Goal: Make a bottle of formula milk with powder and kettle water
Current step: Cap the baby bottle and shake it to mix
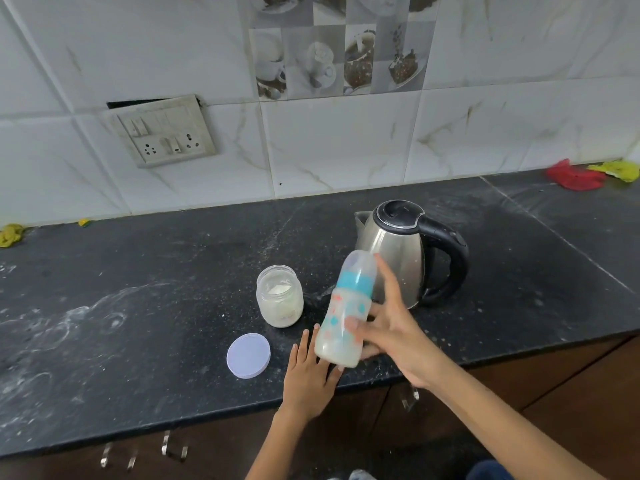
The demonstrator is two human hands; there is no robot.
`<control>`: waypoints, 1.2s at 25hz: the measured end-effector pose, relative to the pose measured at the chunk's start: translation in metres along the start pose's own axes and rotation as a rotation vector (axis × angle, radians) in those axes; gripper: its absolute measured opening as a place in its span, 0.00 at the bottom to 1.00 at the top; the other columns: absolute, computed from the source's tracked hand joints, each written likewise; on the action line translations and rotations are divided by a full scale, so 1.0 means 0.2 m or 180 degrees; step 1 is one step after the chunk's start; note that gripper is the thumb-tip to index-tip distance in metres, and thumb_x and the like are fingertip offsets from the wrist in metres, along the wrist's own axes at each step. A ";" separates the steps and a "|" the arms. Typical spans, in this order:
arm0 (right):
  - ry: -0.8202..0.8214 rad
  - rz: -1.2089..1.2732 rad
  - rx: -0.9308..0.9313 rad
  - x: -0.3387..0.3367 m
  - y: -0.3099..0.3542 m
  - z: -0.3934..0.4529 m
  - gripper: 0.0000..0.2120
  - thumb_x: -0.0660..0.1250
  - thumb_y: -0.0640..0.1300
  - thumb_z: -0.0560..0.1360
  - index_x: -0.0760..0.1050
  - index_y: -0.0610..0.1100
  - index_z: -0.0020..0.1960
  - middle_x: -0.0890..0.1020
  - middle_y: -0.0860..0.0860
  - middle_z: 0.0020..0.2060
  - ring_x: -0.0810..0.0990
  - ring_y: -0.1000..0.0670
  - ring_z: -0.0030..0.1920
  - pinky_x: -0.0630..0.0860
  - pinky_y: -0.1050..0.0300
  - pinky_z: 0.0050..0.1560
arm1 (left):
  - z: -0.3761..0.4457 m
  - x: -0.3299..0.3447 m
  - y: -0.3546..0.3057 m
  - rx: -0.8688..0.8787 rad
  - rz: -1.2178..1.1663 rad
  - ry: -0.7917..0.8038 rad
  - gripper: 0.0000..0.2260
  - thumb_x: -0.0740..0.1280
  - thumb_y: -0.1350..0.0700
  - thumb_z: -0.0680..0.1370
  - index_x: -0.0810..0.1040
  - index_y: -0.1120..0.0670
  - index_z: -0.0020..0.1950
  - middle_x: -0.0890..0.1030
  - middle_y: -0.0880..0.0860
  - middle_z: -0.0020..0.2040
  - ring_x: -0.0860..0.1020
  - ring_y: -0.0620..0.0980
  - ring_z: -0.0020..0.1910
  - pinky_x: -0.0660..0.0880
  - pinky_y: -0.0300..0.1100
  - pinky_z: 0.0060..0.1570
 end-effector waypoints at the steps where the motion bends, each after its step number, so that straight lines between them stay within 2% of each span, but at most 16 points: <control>1: 0.0061 -0.0026 -0.0057 0.00 0.00 0.00 0.48 0.74 0.40 0.68 0.49 0.75 0.69 0.82 0.52 0.58 0.82 0.46 0.58 0.83 0.46 0.42 | 0.00 0.00 0.00 0.0003 -0.0001 -0.0018 0.25 0.50 0.42 0.81 0.47 0.45 0.77 0.46 0.50 0.79 0.42 0.51 0.78 0.37 0.47 0.73; 4: -0.0687 0.0444 -0.0397 -0.10 0.07 0.04 0.47 0.74 0.38 0.67 0.52 0.74 0.69 0.79 0.48 0.62 0.81 0.45 0.59 0.82 0.41 0.43 | 0.01 0.00 0.01 0.0027 0.0114 -0.0010 0.25 0.46 0.40 0.81 0.42 0.42 0.76 0.39 0.51 0.78 0.37 0.52 0.77 0.37 0.49 0.74; 5: -0.0738 0.0441 -0.0413 -0.11 0.07 0.05 0.47 0.75 0.39 0.67 0.54 0.74 0.68 0.79 0.48 0.62 0.81 0.45 0.59 0.82 0.40 0.42 | 0.01 0.00 0.00 0.0034 0.0130 0.0000 0.25 0.46 0.40 0.81 0.42 0.41 0.76 0.39 0.51 0.78 0.37 0.53 0.77 0.37 0.49 0.74; 8: -0.0224 0.0008 -0.0223 -0.02 0.01 0.02 0.47 0.79 0.39 0.65 0.58 0.75 0.66 0.82 0.49 0.58 0.83 0.45 0.57 0.83 0.44 0.41 | 0.00 0.00 0.00 -0.0016 -0.0015 -0.0044 0.25 0.49 0.41 0.81 0.49 0.44 0.77 0.47 0.51 0.79 0.42 0.52 0.78 0.38 0.47 0.74; 9: -0.0257 -0.0035 -0.0271 -0.02 0.01 0.03 0.47 0.80 0.38 0.65 0.59 0.74 0.67 0.81 0.49 0.59 0.83 0.45 0.57 0.83 0.45 0.41 | 0.00 0.00 0.01 -0.0023 -0.0023 -0.0054 0.25 0.48 0.41 0.81 0.48 0.44 0.77 0.46 0.50 0.79 0.42 0.52 0.78 0.37 0.47 0.73; 12: -0.0989 0.0268 -0.0602 -0.10 0.07 0.05 0.46 0.78 0.41 0.64 0.58 0.72 0.67 0.77 0.47 0.63 0.82 0.45 0.59 0.83 0.44 0.40 | 0.01 0.01 0.00 0.0028 0.0126 -0.0050 0.25 0.46 0.40 0.81 0.40 0.41 0.75 0.38 0.50 0.78 0.37 0.52 0.76 0.37 0.48 0.73; 13: -0.0946 0.0199 -0.0561 -0.08 0.06 0.05 0.47 0.79 0.41 0.63 0.57 0.72 0.68 0.77 0.47 0.63 0.82 0.46 0.59 0.83 0.44 0.41 | 0.01 0.01 0.00 0.0016 0.0143 -0.0048 0.25 0.46 0.40 0.81 0.41 0.41 0.76 0.40 0.51 0.78 0.37 0.52 0.77 0.38 0.48 0.74; 16: -0.0333 -0.0146 -0.0528 0.01 0.00 0.02 0.48 0.80 0.39 0.64 0.59 0.70 0.69 0.80 0.50 0.61 0.83 0.45 0.57 0.83 0.47 0.45 | 0.00 0.01 0.01 -0.0029 -0.0016 -0.0149 0.25 0.50 0.41 0.81 0.49 0.44 0.77 0.48 0.50 0.79 0.42 0.52 0.78 0.38 0.46 0.73; 19: -0.1006 0.0196 -0.0794 -0.06 0.04 0.05 0.48 0.78 0.36 0.64 0.58 0.66 0.71 0.80 0.53 0.59 0.83 0.50 0.57 0.83 0.50 0.41 | 0.01 0.02 0.01 0.0013 0.0085 -0.0125 0.26 0.46 0.40 0.81 0.39 0.42 0.75 0.39 0.50 0.78 0.35 0.52 0.75 0.35 0.47 0.72; 20: -0.1064 0.0226 -0.0738 -0.06 0.04 0.05 0.49 0.78 0.35 0.65 0.57 0.66 0.72 0.80 0.53 0.59 0.83 0.51 0.57 0.83 0.50 0.41 | 0.01 0.02 0.00 0.0023 0.0099 -0.0100 0.26 0.47 0.40 0.81 0.40 0.42 0.76 0.39 0.50 0.78 0.35 0.52 0.76 0.36 0.47 0.73; 23: -0.0501 -0.0116 -0.0545 0.02 -0.03 0.01 0.48 0.80 0.37 0.64 0.59 0.68 0.71 0.80 0.50 0.61 0.83 0.46 0.57 0.83 0.48 0.45 | 0.00 0.00 0.00 -0.0060 -0.0273 -0.0258 0.26 0.54 0.43 0.81 0.51 0.46 0.77 0.50 0.52 0.79 0.46 0.54 0.78 0.44 0.49 0.75; 24: -0.0526 -0.0027 -0.0564 0.01 -0.02 0.01 0.48 0.80 0.37 0.63 0.60 0.67 0.70 0.80 0.49 0.61 0.83 0.45 0.57 0.83 0.48 0.44 | 0.00 0.00 0.00 -0.0042 -0.0226 -0.0251 0.26 0.53 0.43 0.81 0.51 0.46 0.77 0.49 0.52 0.79 0.46 0.54 0.78 0.43 0.49 0.75; 27: -0.1176 0.0548 -0.0536 -0.08 0.02 0.03 0.46 0.78 0.40 0.63 0.59 0.67 0.70 0.81 0.48 0.58 0.84 0.47 0.55 0.83 0.46 0.38 | 0.01 0.02 0.01 0.0018 0.0060 -0.0092 0.26 0.46 0.40 0.81 0.41 0.42 0.76 0.39 0.51 0.78 0.37 0.53 0.77 0.38 0.49 0.74; 30: -0.0652 0.0272 -0.0052 -0.01 -0.06 0.01 0.46 0.80 0.41 0.63 0.61 0.71 0.67 0.83 0.49 0.56 0.84 0.46 0.55 0.83 0.43 0.38 | 0.00 0.01 0.00 -0.0023 -0.0139 -0.0115 0.26 0.51 0.42 0.81 0.47 0.45 0.77 0.48 0.51 0.79 0.43 0.53 0.78 0.41 0.49 0.75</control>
Point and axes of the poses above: each hand's wrist, its own z-axis towards the middle knuckle, its own x-axis out of the palm, y = z × x, the point moved 3 cm from there along z, towards the middle knuckle
